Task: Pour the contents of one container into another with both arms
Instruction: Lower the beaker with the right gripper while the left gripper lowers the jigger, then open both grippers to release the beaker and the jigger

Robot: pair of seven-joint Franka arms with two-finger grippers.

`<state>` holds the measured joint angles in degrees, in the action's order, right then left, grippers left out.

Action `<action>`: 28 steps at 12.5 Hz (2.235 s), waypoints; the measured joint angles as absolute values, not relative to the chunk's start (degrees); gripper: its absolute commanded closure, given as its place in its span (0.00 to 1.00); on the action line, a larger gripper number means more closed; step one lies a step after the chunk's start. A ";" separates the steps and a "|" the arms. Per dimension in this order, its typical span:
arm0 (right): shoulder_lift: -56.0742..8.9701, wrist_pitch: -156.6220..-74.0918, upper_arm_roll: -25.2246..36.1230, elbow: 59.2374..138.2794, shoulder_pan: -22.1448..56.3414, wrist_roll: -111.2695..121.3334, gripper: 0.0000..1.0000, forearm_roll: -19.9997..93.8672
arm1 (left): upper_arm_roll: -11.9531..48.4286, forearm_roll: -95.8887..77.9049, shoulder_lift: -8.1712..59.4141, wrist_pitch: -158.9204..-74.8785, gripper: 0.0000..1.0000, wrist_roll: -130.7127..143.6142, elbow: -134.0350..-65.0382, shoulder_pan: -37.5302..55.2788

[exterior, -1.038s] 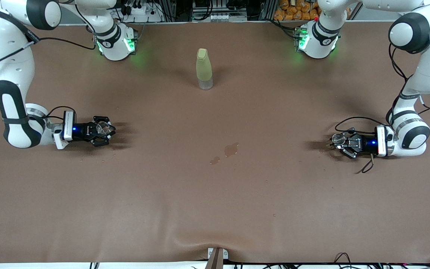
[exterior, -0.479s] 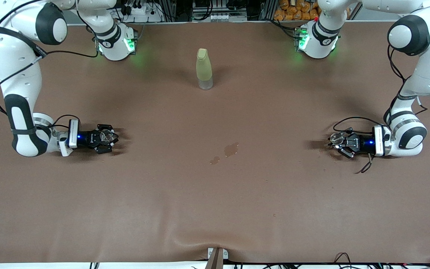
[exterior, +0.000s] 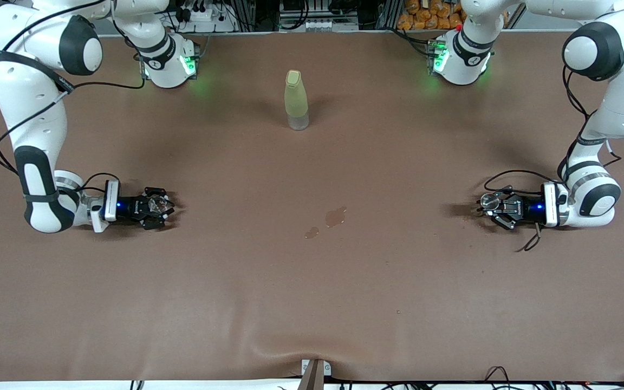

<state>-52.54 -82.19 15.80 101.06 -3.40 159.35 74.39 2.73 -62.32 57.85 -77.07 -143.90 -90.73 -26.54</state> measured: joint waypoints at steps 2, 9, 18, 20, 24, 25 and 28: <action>-53.25 -82.44 15.64 100.98 -3.40 159.40 1.00 75.22 | 2.72 -61.98 57.85 -77.07 0.75 -143.90 -90.53 -26.54; -53.83 -83.61 15.51 100.89 -3.38 159.36 0.28 75.66 | 2.54 -60.36 57.89 -77.07 0.47 -143.90 -89.83 -26.53; -53.52 -85.60 19.12 100.01 -3.32 157.73 0.03 73.61 | 1.76 -59.86 57.80 -77.05 0.22 -141.25 -87.51 -26.64; -52.57 -86.16 21.66 99.58 -3.07 155.88 0.00 70.26 | 0.61 -57.31 57.51 -76.98 0.22 -139.09 -85.04 -26.84; -50.15 -86.79 27.41 98.29 -2.31 151.99 0.00 63.80 | -1.85 -51.82 55.34 -76.53 0.21 -132.57 -81.93 -27.09; -49.31 -86.79 28.63 97.70 -1.92 149.60 0.00 62.40 | -2.18 -50.15 54.07 -76.47 0.21 -130.13 -81.22 -27.17; -44.99 -86.77 32.01 96.50 -0.13 136.65 0.00 55.50 | -3.28 -41.01 48.11 -76.43 0.20 -119.60 -78.88 -26.92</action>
<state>-44.99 -86.77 32.01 96.50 -0.13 136.65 55.50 -3.28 -41.01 48.11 -76.43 -119.60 -78.88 -26.92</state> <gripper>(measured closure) 0.000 0.203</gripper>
